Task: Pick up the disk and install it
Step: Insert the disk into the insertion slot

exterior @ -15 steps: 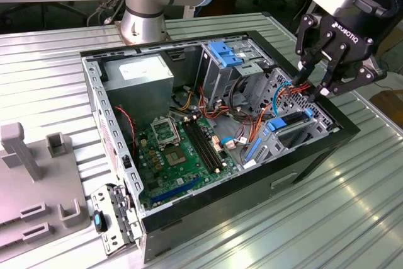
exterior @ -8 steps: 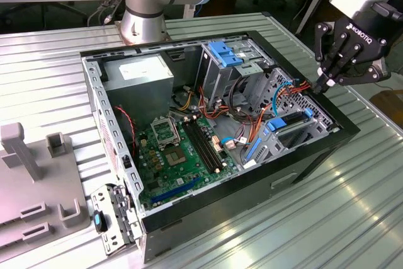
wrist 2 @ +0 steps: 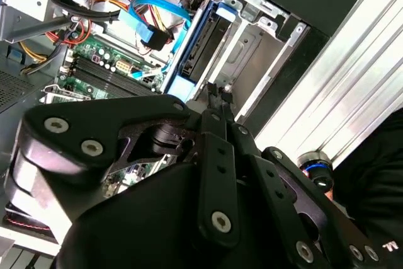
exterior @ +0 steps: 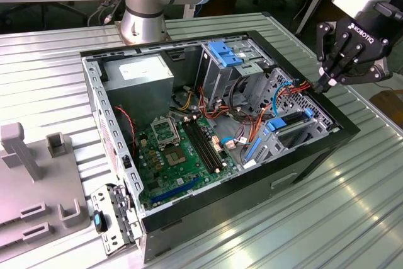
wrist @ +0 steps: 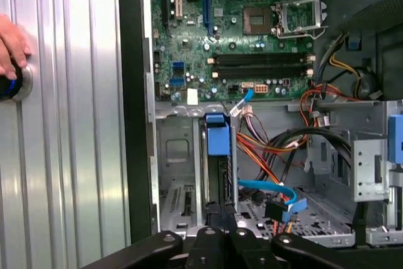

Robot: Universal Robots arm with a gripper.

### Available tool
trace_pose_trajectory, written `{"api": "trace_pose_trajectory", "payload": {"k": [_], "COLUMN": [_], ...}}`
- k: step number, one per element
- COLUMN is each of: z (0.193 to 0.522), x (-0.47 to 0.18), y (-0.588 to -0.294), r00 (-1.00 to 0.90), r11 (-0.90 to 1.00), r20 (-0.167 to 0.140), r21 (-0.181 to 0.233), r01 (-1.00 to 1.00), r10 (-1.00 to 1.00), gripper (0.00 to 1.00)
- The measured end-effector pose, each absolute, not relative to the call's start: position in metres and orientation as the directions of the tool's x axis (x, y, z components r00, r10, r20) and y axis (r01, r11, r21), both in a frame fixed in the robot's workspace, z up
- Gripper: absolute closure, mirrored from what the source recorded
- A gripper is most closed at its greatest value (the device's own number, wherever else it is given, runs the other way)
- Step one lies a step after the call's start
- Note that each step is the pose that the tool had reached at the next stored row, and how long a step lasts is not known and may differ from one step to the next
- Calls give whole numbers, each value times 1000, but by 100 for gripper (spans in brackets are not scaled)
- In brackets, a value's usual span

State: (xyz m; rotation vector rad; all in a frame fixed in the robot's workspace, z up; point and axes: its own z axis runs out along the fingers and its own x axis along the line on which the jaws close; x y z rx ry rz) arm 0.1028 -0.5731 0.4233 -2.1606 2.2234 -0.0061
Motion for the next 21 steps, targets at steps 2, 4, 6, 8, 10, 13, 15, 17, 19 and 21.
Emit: {"api": "trace_pose_trajectory", "payload": {"k": [2,4,6,8,10,13,15,17,19,21], "z": [423,422,421,420,418,416,414,411,410,409], "x": [108,113,117,120,123,130,134,141,142,142], "y": [-573,-573,-573,-573,-573,-573,-573,-573,-573,-573], "r00": [2,51,79,100,122,150,166,197,235,290], "r11": [-1,-50,-78,-99,-121,-149,-166,-196,-235,-289], "r20": [-27,-27,-27,-27,-27,-26,-26,-26,-26,-26], "r21": [-31,-31,-31,-31,-31,-31,-31,-31,-31,-31], "r01": [-1000,-998,-996,-995,-992,-988,-986,-980,-972,-957], "r10": [-1000,-998,-997,-995,-992,-988,-986,-980,-972,-957], "gripper": [89,89,89,89,89,89,89,89,89,89]}}
